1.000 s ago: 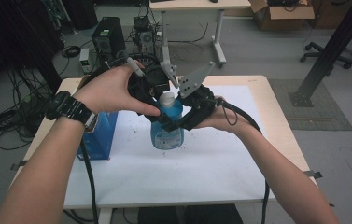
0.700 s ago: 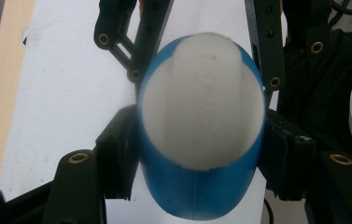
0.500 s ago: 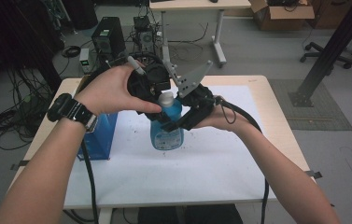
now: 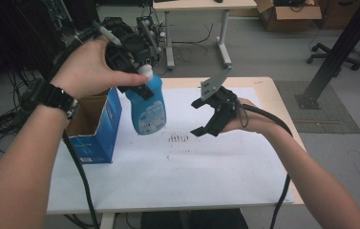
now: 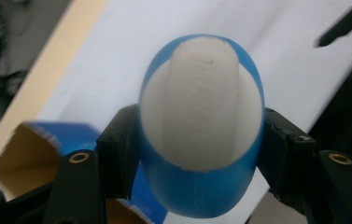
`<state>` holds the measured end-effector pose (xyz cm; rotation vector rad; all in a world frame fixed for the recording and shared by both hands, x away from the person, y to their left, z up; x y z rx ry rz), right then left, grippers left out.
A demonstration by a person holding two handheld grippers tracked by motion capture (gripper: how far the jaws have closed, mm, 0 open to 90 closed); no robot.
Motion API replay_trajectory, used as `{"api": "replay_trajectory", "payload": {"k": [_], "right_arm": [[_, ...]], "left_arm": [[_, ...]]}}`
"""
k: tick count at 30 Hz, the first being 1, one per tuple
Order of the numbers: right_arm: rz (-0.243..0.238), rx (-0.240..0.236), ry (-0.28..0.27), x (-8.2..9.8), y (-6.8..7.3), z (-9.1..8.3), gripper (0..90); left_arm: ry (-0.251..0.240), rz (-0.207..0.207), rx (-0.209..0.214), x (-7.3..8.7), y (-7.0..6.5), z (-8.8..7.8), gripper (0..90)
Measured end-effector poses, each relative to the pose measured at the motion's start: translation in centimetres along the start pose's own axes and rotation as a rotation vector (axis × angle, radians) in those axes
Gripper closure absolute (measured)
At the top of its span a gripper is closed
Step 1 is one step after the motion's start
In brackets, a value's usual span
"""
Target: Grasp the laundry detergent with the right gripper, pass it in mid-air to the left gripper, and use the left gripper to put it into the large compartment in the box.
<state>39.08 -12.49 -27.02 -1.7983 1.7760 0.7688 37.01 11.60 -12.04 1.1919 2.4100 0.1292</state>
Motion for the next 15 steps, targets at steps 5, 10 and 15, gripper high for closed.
{"api": "replay_trajectory", "payload": {"k": [5, 10, 15], "right_arm": [[0.08, 0.057, 0.062, 3.4, -1.1, -2.4, 5.1], [0.143, 0.122, 0.143, 6.8, -2.1, -4.9, 4.6], [0.2, 0.175, 0.17, 9.4, -2.6, -7.0, 4.9]], "left_arm": [[0.023, -0.201, -0.074, 1.1, 2.8, -1.3, 38.2], [0.044, -0.393, -0.125, 2.8, 5.6, -2.0, 38.2], [0.096, -0.6, -0.189, 5.4, 8.2, -2.0, 38.2]]}}
Point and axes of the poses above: each handheld gripper's, and its own axes: z roughly forward along the jaws, x roughly out of its underside, y roughly to its left, the point moved 2 cm from there along z, roughly forward along the jaws, and after that the axes turned 8 degrees about -x, right-handed, at the moved point
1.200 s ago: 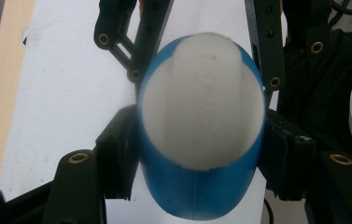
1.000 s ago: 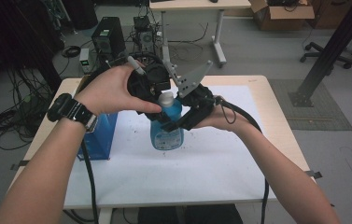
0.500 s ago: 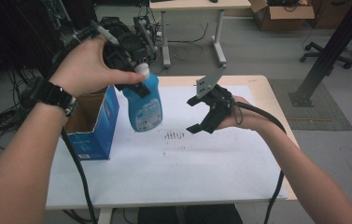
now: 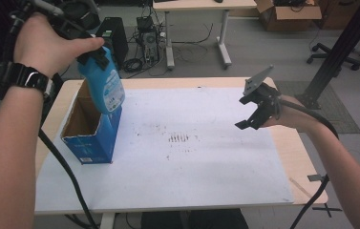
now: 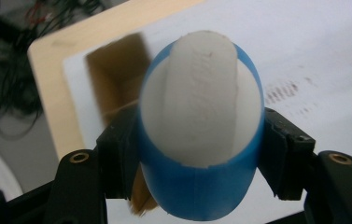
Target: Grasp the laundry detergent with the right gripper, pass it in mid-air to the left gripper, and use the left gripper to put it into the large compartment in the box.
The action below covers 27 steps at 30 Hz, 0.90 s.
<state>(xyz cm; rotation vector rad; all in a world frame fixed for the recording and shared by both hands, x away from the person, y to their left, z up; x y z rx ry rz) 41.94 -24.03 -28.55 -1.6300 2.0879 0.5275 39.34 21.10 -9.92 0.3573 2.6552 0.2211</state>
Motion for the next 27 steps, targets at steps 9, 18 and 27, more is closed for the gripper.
{"api": "replay_trajectory", "payload": {"k": [9, 18, 27], "right_arm": [[0.078, 0.022, 0.016, 3.5, -1.7, -1.3, 4.9], [0.105, 0.03, 0.022, 5.1, -2.0, -1.6, 5.0], [0.107, 0.023, 0.048, 6.0, -1.8, -1.4, 5.1]], "left_arm": [[0.069, -0.165, -0.066, 2.0, 4.0, 2.4, 38.2], [0.098, -0.206, -0.061, 3.4, 4.6, 6.0, 38.2], [0.143, -0.21, -0.039, 4.8, 4.0, 10.8, 38.1]]}}
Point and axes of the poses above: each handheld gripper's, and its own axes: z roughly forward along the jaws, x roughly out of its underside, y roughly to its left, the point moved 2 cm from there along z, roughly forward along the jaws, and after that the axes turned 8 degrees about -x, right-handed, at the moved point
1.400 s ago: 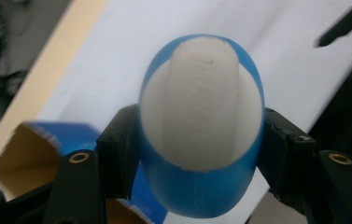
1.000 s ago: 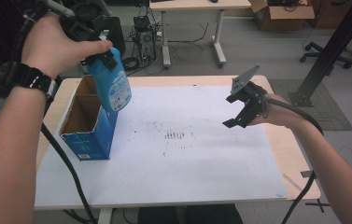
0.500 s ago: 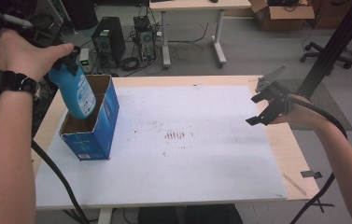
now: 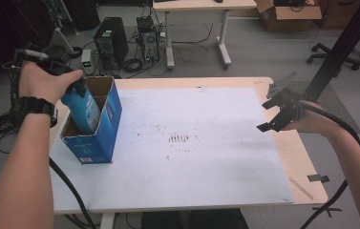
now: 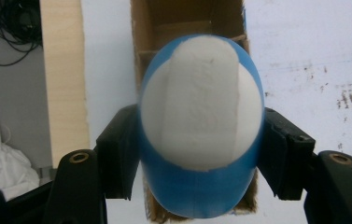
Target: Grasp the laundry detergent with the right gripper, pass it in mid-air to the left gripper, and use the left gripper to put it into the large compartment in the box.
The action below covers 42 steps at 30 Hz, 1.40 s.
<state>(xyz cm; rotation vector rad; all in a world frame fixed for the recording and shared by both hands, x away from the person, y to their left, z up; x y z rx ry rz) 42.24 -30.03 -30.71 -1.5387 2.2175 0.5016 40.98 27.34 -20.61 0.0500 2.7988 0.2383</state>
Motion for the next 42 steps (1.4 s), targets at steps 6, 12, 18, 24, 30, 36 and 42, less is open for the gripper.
{"api": "replay_trajectory", "payload": {"k": [6, 12, 18, 24, 30, 36, 42], "right_arm": [[0.004, 0.0, -0.002, 0.3, 0.0, 0.0, 5.1], [0.012, -0.003, -0.004, 0.5, 0.1, 0.4, 5.1], [0.013, -0.006, -0.007, 0.7, 0.1, 0.5, 5.1], [0.013, -0.007, -0.01, 0.7, 0.2, 0.8, 5.1], [0.016, -0.007, -0.007, 0.9, 0.3, 0.9, 5.4], [0.012, -0.005, -0.007, 1.0, 0.4, 1.0, 5.5], [0.014, -0.005, -0.007, 1.0, 0.5, 1.0, 5.6]], "left_arm": [[0.03, 0.01, 0.001, 0.8, -0.4, 2.8, 38.1], [0.044, 0.011, 0.003, 1.3, -0.7, 4.7, 38.2], [0.052, 0.016, -0.001, 1.8, -0.8, 5.9, 38.1], [0.054, 0.016, -0.008, 2.0, -1.2, 6.7, 38.1], [0.055, 0.018, -0.005, 2.2, -1.3, 7.2, 38.1], [0.064, 0.025, -0.004, 2.4, -1.5, 7.6, 38.1], [0.063, 0.025, 0.0, 2.5, -1.5, 7.9, 38.0]]}}
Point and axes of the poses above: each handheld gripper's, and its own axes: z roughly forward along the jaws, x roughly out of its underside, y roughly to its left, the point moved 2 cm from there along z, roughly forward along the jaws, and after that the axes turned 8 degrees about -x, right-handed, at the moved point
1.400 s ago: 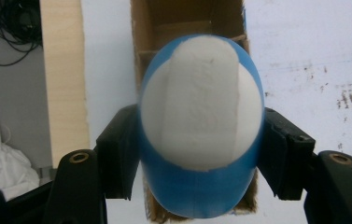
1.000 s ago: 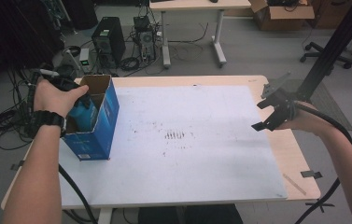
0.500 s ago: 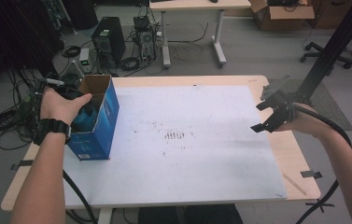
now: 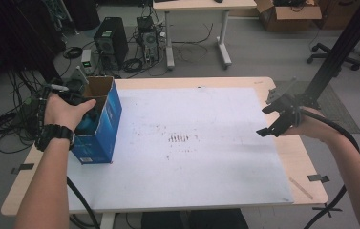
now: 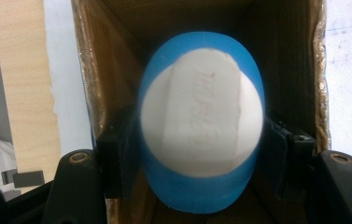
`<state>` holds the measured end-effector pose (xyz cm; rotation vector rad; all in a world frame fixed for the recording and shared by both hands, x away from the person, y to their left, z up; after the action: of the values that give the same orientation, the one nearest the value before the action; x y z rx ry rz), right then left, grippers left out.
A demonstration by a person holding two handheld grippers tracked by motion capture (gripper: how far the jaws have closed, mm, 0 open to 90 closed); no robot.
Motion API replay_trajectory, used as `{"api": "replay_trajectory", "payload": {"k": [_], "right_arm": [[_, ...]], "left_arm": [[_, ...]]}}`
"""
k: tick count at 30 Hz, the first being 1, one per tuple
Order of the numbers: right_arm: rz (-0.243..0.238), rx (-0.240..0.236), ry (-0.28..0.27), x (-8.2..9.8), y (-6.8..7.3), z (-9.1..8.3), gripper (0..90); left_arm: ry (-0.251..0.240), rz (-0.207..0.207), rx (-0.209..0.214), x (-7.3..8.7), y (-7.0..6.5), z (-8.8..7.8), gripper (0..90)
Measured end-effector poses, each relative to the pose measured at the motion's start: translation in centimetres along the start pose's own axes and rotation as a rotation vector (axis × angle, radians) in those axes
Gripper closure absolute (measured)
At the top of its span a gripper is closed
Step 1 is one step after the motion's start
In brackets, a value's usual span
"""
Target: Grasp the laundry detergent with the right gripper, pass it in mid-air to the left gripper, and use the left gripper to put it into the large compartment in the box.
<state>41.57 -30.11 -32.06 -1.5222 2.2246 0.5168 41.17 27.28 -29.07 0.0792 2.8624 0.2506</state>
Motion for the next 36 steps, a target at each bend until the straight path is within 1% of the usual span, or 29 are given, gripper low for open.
{"api": "replay_trajectory", "payload": {"k": [7, 11, 17, 20, 22, 25, 27, 31, 36], "right_arm": [[0.002, -0.003, 0.002, 0.1, 0.0, 0.2, 5.7], [0.003, -0.001, -0.001, 0.2, 0.1, 0.1, 5.8], [0.007, -0.001, -0.006, 0.4, 0.1, 0.0, 5.9], [0.01, -0.001, -0.006, 0.5, 0.1, 0.0, 6.0], [0.013, 0.0, -0.007, 0.6, 0.1, 0.0, 6.1], [0.012, -0.001, -0.008, 0.6, 0.1, -0.1, 6.3], [0.014, 0.0, -0.01, 0.6, 0.2, -0.1, 6.2], [0.014, -0.001, -0.008, 0.7, 0.2, -0.2, 6.3], [0.015, -0.005, -0.007, 0.6, 0.3, -0.2, 6.4]], "left_arm": [[0.002, 0.001, 0.001, 0.1, 0.0, 0.0, 37.9], [0.007, 0.012, 0.001, 0.0, -0.1, 0.0, 37.7], [0.011, 0.014, -0.001, 0.0, -0.3, 0.0, 37.5], [0.009, 0.015, 0.004, 0.0, -0.4, 0.0, 37.4], [0.009, 0.014, 0.019, 0.0, -0.5, 0.0, 37.1], [0.014, 0.02, 0.021, -0.1, -0.5, -0.1, 36.6], [0.018, 0.028, 0.018, -0.1, -0.6, -0.3, 35.9], [0.014, 0.03, 0.018, -0.1, -0.5, -0.8, 32.8], [0.002, 0.051, 0.017, -0.1, -0.4, -2.1, 31.4]]}}
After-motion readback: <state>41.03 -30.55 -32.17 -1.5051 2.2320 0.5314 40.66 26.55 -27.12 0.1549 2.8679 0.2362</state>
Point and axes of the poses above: each handheld gripper's, and its own axes: z roughly forward along the jaws, x roughly out of its underside, y roughly to its left, the point moved 2 cm from there along z, roughly forward along the jaws, and after that the axes turned 8 degrees about -x, right-handed, at the moved point
